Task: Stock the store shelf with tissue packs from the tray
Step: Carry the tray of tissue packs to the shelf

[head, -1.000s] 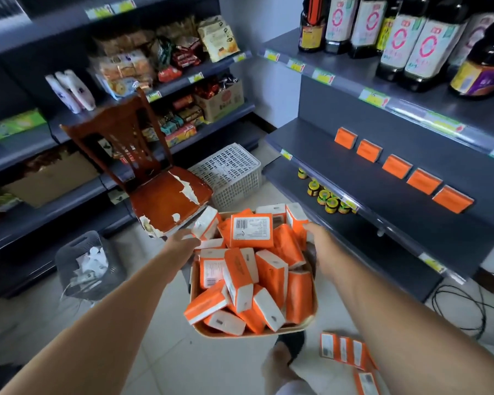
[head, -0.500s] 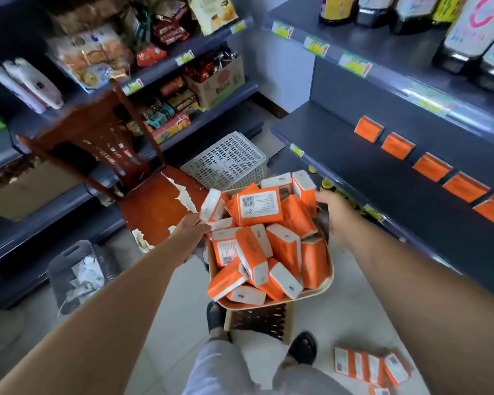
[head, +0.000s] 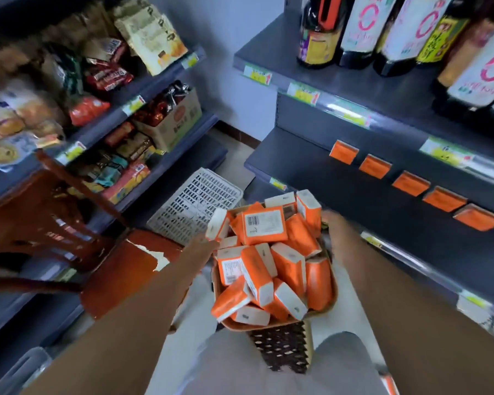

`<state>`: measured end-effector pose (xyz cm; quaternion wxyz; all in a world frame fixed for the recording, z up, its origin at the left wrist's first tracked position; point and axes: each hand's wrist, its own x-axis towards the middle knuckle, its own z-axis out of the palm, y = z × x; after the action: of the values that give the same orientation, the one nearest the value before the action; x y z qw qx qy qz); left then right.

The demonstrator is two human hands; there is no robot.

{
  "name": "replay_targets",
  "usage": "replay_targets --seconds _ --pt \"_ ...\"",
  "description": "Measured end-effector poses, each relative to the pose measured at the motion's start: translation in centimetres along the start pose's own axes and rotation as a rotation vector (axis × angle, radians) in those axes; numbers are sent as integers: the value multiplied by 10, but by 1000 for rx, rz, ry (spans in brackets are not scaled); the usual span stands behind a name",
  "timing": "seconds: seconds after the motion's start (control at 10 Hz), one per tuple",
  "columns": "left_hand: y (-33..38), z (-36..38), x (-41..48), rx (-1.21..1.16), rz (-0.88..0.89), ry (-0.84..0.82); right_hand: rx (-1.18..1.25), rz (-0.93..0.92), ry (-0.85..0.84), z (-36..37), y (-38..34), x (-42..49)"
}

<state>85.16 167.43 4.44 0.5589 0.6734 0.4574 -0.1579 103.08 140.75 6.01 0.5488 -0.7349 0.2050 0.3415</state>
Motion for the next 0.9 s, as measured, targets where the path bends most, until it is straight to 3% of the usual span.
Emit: replay_targets --seconds 0.2,0.3,0.4,0.5,0.6,0.8,0.9 --pt "8 -14 62 -92 -14 34 -59 -3 -49 27 -20 64" --pt "21 -4 71 -122 -55 127 -129 -18 -113 39 -35 97" --pt "20 17 88 -173 -117 221 -180 67 -265 52 -15 188" --pt "4 44 122 -240 -163 299 -195 67 -320 61 9 266" --pt "-25 69 161 -330 -247 363 -268 56 -360 84 5 281" --pt "-163 103 306 -436 -301 313 -408 -78 -406 123 32 319" --pt "-145 112 314 -488 -301 335 -460 -138 -398 141 62 372"
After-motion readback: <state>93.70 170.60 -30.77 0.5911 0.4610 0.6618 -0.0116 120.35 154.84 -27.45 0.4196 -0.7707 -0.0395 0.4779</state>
